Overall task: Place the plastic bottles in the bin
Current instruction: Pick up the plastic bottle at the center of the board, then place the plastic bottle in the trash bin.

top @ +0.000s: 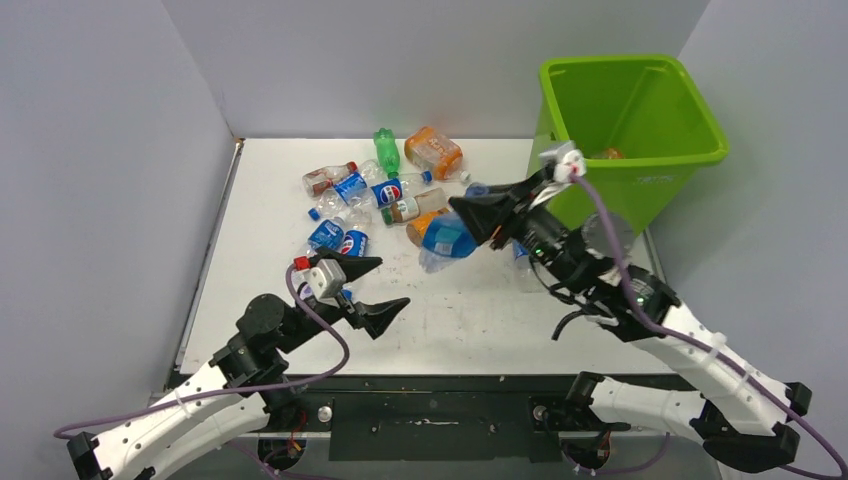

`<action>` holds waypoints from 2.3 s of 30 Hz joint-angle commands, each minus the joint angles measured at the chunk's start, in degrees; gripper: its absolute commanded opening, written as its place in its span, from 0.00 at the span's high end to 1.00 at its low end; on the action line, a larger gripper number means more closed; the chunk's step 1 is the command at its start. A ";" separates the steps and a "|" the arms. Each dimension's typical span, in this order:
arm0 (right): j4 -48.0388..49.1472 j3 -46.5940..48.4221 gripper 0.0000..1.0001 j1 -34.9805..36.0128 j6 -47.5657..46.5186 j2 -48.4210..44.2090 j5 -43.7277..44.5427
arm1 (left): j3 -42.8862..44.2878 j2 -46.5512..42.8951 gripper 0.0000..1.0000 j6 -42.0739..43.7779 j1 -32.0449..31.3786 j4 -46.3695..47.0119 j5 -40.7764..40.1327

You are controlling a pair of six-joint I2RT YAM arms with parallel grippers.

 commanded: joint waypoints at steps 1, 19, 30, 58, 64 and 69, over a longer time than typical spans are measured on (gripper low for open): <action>-2.12 15.03 0.95 0.31 -10.49 -0.76 10.88 | 0.10 -2.31 0.04 3.18 -0.45 3.71 -4.00; 6.06 36.52 0.95 -29.72 -5.03 20.54 36.66 | 0.66 -0.87 0.02 7.28 -2.64 1.15 -5.60; 16.25 38.82 0.95 -45.01 1.56 26.53 32.91 | -0.39 -3.13 0.01 10.46 -5.68 0.98 -11.27; -0.12 41.69 0.10 -52.42 14.16 33.80 22.84 | 0.12 -0.35 0.03 11.73 -6.97 -0.25 -14.23; 2.41 43.55 0.10 -43.11 8.86 30.84 23.88 | 0.20 0.22 0.04 11.97 -7.21 -0.25 -15.35; 7.01 36.81 0.10 -32.95 4.99 24.72 20.09 | 0.38 0.58 0.04 11.92 -7.30 -0.59 -16.74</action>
